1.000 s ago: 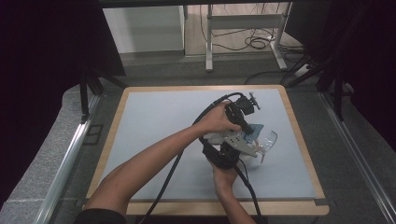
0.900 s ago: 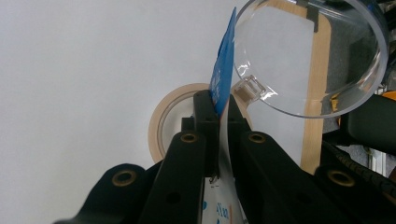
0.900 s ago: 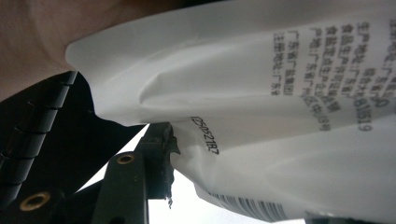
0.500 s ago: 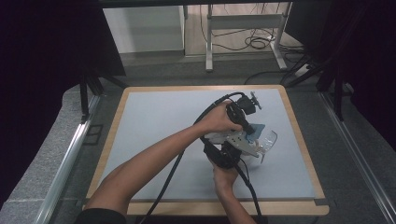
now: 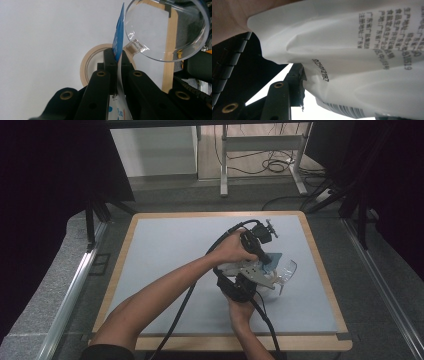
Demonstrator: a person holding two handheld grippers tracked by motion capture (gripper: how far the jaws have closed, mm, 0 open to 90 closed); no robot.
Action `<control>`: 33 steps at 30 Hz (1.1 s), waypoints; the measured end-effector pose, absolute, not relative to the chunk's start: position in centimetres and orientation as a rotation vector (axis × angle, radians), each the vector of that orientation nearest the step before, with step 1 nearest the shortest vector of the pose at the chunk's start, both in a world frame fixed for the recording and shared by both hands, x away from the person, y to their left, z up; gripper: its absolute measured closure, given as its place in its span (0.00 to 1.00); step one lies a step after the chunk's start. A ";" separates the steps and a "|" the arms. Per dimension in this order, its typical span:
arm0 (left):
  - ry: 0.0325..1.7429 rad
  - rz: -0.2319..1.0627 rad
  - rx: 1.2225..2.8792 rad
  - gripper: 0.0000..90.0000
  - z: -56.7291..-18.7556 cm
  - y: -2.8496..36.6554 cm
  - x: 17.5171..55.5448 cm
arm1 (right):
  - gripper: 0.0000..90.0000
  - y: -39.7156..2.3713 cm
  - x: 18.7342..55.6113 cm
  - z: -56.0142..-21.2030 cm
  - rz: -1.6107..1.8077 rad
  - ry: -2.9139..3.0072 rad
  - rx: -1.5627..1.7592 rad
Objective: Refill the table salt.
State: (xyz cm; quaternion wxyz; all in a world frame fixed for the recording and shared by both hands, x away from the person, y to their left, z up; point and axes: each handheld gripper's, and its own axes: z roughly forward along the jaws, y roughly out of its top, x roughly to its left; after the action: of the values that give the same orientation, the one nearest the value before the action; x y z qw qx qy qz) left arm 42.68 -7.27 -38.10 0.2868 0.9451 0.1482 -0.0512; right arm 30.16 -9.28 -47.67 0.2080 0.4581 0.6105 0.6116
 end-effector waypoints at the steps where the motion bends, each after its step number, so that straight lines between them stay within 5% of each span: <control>1: 0.396 -0.137 2.523 1.00 -38.1 -7.2 42.7 | 0.57 -9.3 30.2 -47.7 1.698 1.705 1.273; 33: 0.401 -0.132 2.377 1.00 -39.1 -4.6 42.1 | 0.52 -8.5 28.9 -50.9 1.511 1.771 1.231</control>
State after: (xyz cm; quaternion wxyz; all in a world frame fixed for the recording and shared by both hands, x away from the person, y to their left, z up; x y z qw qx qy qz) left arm 42.11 -4.60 -39.11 0.3556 0.9203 0.1551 -0.0512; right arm 28.92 -8.52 -50.88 0.2514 0.4524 0.6509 0.5554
